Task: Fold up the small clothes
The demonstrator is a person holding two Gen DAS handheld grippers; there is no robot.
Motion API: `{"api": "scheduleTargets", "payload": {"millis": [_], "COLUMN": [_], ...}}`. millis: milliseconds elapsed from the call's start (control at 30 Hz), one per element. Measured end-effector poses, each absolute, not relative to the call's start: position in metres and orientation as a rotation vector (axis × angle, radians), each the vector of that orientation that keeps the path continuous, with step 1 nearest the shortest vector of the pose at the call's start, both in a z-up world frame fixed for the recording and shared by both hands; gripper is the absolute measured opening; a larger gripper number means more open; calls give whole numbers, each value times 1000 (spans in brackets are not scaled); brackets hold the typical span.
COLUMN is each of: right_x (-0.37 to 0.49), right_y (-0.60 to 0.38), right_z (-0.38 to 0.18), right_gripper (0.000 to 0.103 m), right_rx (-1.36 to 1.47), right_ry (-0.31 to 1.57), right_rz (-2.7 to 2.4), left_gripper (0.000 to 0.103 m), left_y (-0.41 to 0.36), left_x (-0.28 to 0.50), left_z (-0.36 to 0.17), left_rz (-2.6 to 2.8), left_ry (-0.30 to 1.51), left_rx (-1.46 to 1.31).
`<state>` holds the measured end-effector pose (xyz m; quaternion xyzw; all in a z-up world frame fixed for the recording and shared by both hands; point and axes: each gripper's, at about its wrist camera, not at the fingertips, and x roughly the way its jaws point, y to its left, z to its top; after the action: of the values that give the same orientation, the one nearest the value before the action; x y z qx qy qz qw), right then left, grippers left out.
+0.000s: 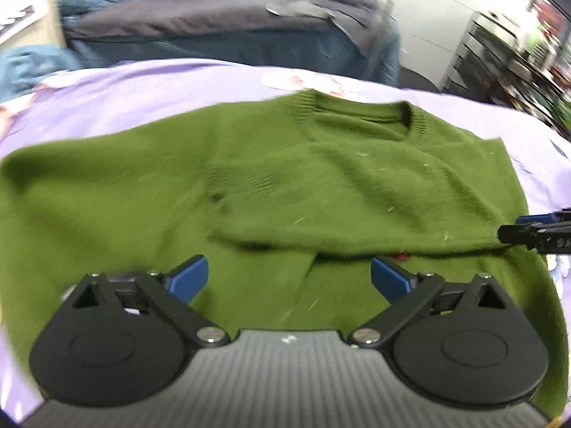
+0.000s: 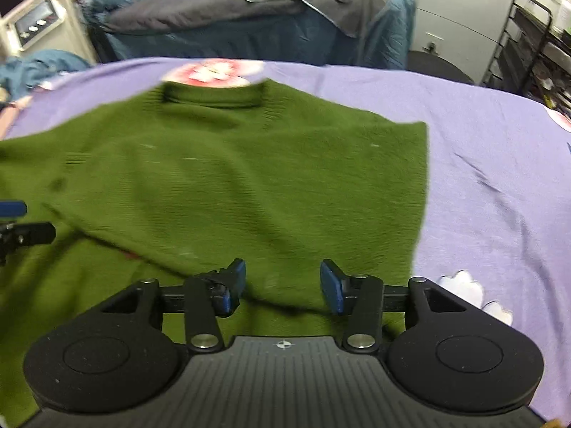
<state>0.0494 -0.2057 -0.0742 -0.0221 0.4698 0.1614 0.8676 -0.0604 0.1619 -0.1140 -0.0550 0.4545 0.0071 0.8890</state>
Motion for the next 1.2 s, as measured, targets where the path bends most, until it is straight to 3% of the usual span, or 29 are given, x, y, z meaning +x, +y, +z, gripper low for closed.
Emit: {"api": "scheduleTargets", "payload": {"millis": [333,667,967,1033,1100,1200], "right_x": [13,-6,-11,-13,-13,-14], "right_y": [-118,55,111,112,112,114], "right_z": [-54,-49,-86,-91,-89,-78], "right_gripper": [81,81,79,69,21,12], "right_rx": [117,-42,-327,-337,-324,-288], "right_ry": [1074,1033,1060,1083,1093,1084], "right_rz": [713,1138,1160,1149,1171,1215], "left_gripper": [100,98,99,100,102,102], "left_y": [197,228,228,231,235,241], "left_x": [-202,-202,-217,-221,-225,-227], "left_z": [-111,-122,-130,-132,-135,-136], "left_rz": [206,295,299,304,310,309], "left_ry": [919,998,1035,1043,1050,1062], "left_rx": [-89,-76,-103,-123,-149,-185]}}
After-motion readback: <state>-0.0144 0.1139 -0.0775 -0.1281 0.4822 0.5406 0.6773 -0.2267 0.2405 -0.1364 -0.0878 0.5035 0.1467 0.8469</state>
